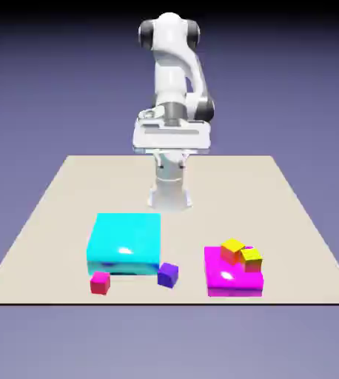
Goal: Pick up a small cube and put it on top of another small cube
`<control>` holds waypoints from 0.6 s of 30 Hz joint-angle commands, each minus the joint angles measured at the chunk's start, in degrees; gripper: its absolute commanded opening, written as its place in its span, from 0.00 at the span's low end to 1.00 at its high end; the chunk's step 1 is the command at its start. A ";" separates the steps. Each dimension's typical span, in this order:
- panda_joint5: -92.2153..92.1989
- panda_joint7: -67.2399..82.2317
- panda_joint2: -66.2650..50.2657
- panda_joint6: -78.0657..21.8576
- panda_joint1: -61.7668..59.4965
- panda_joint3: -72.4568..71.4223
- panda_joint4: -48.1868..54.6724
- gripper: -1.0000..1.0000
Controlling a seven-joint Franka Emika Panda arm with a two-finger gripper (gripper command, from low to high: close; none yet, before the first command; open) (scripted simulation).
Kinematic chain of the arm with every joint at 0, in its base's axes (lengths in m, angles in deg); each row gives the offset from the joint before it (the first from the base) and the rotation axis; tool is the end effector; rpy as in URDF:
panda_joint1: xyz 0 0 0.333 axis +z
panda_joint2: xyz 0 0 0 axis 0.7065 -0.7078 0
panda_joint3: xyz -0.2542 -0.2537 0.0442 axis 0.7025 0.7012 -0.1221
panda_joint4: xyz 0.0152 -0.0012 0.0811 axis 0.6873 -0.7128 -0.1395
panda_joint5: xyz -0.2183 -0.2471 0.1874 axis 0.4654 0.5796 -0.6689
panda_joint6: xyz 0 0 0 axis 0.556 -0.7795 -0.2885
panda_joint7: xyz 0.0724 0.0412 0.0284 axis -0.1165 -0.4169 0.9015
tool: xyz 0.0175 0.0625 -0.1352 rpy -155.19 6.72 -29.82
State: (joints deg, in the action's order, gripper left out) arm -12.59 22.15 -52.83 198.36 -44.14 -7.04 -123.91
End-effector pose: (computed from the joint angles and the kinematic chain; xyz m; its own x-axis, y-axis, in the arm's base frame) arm 0.3955 -0.0024 0.4685 0.5390 -0.6782 0.4996 -0.4908 -0.7349 -0.4681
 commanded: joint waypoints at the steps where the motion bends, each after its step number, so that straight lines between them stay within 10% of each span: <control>1: -0.47 0.60 -2.08 -1.36 0.10 0.86 1.40 0.50; 18: -8.50 10.86 -37.38 -24.53 1.74 15.54 25.14 0.50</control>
State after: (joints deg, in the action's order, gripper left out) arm -21.09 33.01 -90.21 173.83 -42.47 8.50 -98.77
